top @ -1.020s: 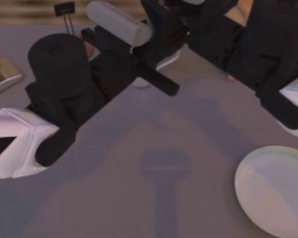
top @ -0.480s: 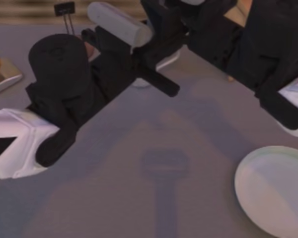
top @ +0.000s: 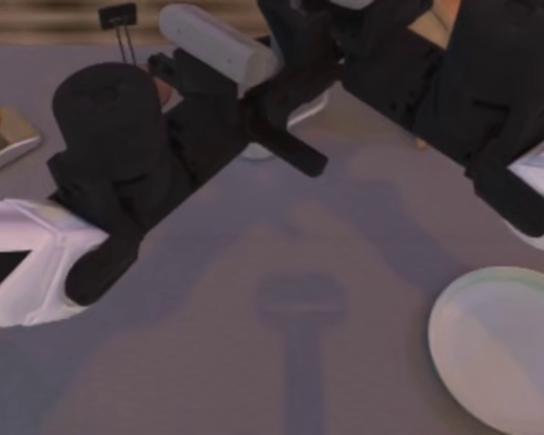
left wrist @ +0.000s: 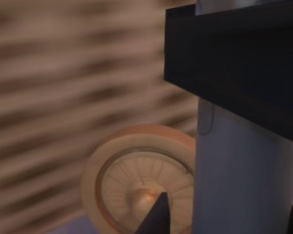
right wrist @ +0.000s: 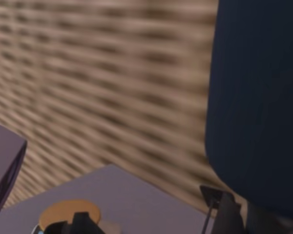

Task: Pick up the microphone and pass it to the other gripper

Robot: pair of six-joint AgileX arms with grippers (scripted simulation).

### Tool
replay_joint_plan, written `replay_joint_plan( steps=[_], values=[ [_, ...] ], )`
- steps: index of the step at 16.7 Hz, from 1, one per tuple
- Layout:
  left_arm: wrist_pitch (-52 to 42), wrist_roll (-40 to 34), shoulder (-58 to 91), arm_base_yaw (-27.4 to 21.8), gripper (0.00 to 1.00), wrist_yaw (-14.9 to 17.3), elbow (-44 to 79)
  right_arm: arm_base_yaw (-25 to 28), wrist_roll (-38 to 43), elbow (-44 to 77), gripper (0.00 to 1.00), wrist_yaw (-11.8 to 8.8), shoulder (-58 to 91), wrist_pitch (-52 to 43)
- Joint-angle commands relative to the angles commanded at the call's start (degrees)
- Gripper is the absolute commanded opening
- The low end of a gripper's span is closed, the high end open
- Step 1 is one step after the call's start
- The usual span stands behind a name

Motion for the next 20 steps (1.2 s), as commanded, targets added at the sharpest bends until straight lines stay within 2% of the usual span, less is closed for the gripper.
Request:
replay_joint_plan(
  steps=[2, 3, 10, 11, 12, 15, 20],
  values=[
    [0.00, 0.00, 0.00, 0.00, 0.98, 0.00, 0.00, 0.00, 0.00, 0.00, 0.00, 0.00, 0.00, 0.00],
    [0.00, 0.00, 0.00, 0.00, 1.00, 0.00, 0.00, 0.00, 0.00, 0.00, 0.00, 0.00, 0.00, 0.00],
    [0.00, 0.00, 0.00, 0.00, 1.00, 0.00, 0.00, 0.00, 0.00, 0.00, 0.00, 0.00, 0.00, 0.00],
    [0.02, 0.98, 0.63, 0.85, 1.00, -1.40, -0.61, -0.18, -0.52, 0.54, 0.00, 0.83, -0.60, 0.02],
    [-0.03, 0.99, 0.44, 0.89, 1.00, -1.36, -0.80, -0.26, -0.48, 0.45, 0.00, 0.72, -0.68, 0.02],
    [-0.78, 1.04, -3.67, 1.87, 1.00, -0.95, -4.49, -1.96, -0.12, -1.19, 0.00, -1.18, -2.26, -0.01],
    [-2.41, 0.91, -14.88, 3.91, 1.00, 0.29, -13.65, -6.31, -0.18, -5.04, 0.00, -5.88, -6.24, 0.16]
  ],
)
